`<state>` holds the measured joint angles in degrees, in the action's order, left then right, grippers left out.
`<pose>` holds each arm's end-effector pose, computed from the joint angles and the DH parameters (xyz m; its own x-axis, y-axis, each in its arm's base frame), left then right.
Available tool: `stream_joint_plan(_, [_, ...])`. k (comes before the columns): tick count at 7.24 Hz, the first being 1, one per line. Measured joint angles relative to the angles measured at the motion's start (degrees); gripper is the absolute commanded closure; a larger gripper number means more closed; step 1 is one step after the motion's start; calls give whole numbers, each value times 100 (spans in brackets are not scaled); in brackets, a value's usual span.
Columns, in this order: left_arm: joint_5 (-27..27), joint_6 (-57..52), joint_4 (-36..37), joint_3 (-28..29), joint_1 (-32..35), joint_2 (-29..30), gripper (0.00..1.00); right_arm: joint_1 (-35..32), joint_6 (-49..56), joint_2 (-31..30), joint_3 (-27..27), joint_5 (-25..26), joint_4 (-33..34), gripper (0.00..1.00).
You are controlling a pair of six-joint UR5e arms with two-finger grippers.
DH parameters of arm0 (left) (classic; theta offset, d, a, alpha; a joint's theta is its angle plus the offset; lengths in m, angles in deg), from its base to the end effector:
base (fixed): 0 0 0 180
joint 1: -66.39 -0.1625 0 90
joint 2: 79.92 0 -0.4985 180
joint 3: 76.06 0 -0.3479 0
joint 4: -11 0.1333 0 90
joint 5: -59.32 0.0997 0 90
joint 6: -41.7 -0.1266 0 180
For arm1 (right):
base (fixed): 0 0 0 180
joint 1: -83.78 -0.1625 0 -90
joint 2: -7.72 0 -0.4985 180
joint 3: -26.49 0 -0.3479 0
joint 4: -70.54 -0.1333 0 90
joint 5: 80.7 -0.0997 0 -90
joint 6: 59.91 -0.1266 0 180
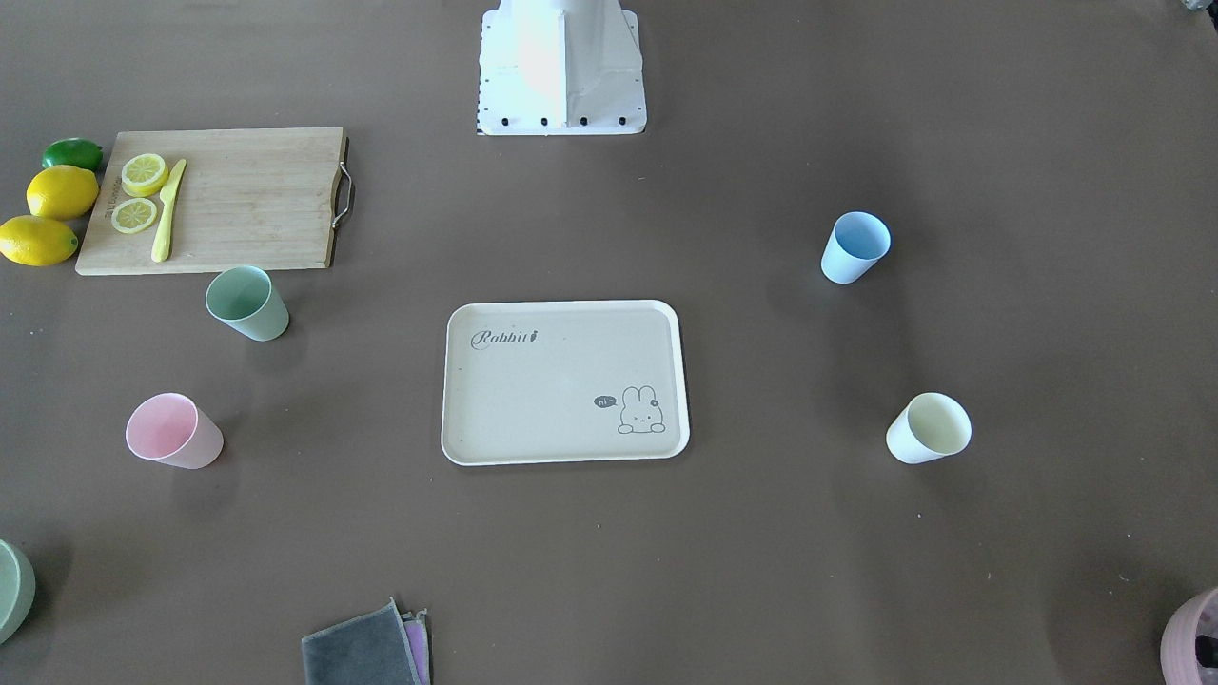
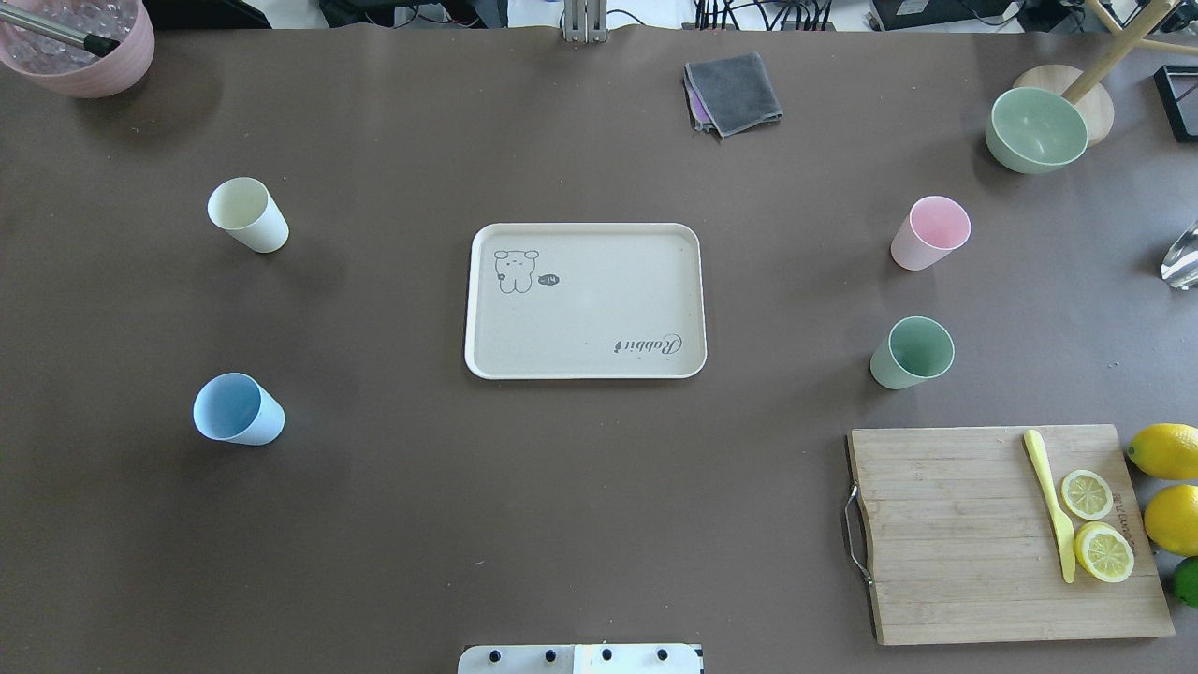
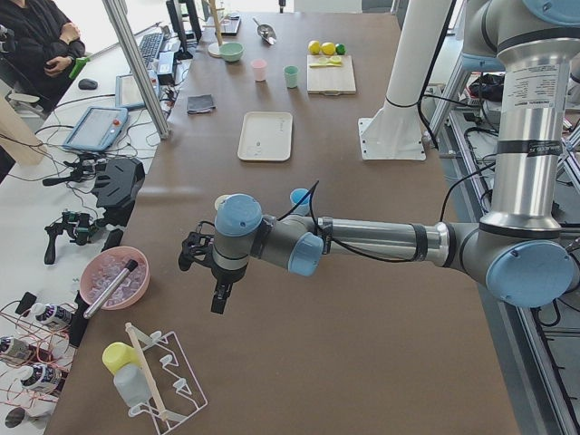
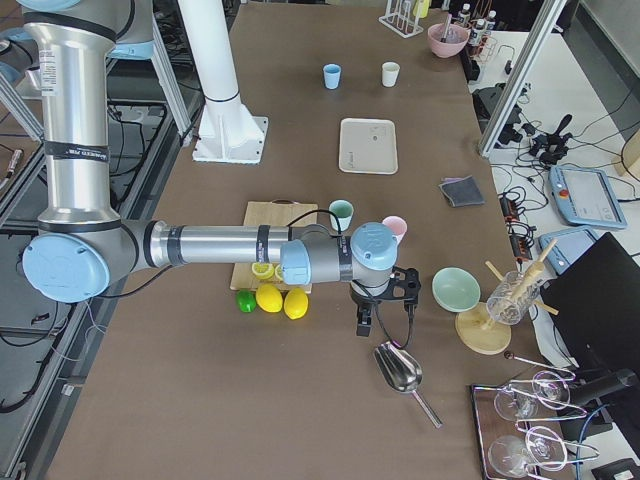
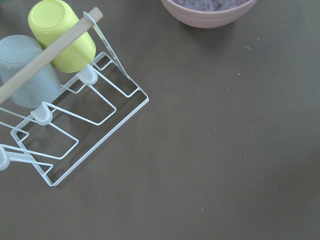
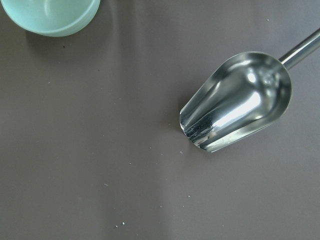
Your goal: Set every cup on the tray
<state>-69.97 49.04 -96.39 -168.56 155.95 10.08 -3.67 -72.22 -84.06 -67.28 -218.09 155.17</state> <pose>-0.0495 -0.4751 0.7040 0.7669 0.0994 -0.6341 0.0915 0.9609 0.2614 0.0204 -0.4434 0.7209 0.6661 0.0898 0.7404 -0.1002 0.9945 -0.0305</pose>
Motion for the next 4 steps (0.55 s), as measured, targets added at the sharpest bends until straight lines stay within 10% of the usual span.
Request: stream_joint_plan(4, [179, 13, -8, -171, 7, 7, 2, -6, -2, -35, 5, -102, -33, 0])
